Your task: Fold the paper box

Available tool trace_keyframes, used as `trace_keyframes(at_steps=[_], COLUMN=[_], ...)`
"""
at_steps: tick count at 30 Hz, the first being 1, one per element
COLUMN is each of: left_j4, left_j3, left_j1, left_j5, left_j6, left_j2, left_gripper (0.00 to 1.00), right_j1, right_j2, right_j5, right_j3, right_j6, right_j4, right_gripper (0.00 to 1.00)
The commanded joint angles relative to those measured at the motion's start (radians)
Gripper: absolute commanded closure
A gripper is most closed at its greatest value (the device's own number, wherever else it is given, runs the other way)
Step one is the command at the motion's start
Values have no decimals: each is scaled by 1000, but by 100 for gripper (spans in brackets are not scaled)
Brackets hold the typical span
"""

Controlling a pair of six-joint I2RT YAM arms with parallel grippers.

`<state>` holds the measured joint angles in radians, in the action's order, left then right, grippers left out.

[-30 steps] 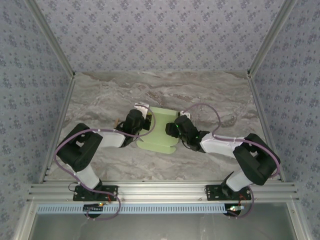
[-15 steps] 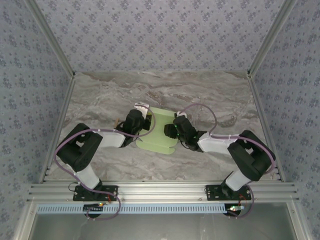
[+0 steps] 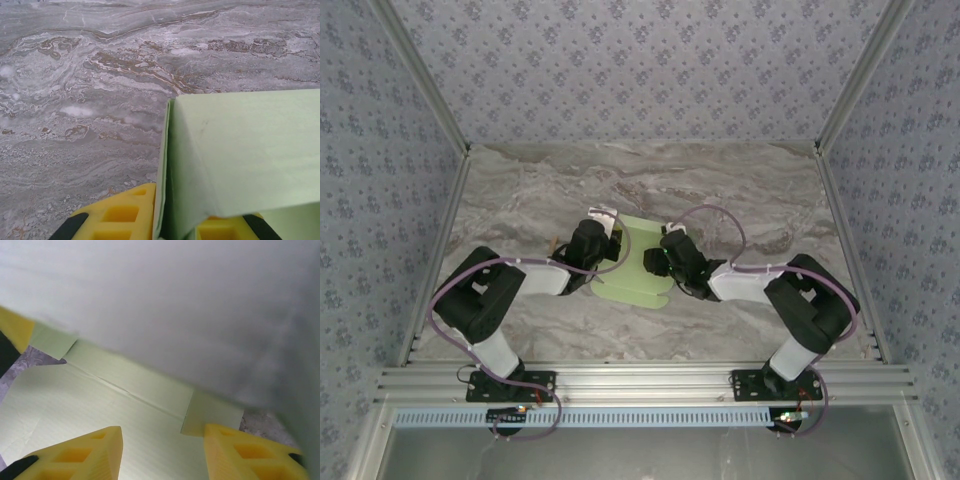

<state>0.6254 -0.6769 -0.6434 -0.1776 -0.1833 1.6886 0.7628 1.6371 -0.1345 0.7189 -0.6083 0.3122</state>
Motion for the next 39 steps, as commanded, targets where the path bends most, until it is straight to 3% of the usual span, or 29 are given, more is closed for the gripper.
trace_keyframes(at_steps=[1,23,31,39], left_j4=[28,24,22,18], left_j3=[8,10,12,13], left_j1=[-8,-7,-7,-7], left_j5=[26,6,1,1], left_j6=[0,1,4,7], left_j2=[-32,-32,-34,-36], left_gripper=[85,85,85,85], right_j1=[13,3,3,-8], right_j2=[26,-107,-212,-417], right_j5=[-3,-47,-48,-60], right_j3=[34,-24,-31,-1], right_j6=[18,67,122,204], right_j4=[44,-92,-226,-450], right_gripper=[53,53,49,46])
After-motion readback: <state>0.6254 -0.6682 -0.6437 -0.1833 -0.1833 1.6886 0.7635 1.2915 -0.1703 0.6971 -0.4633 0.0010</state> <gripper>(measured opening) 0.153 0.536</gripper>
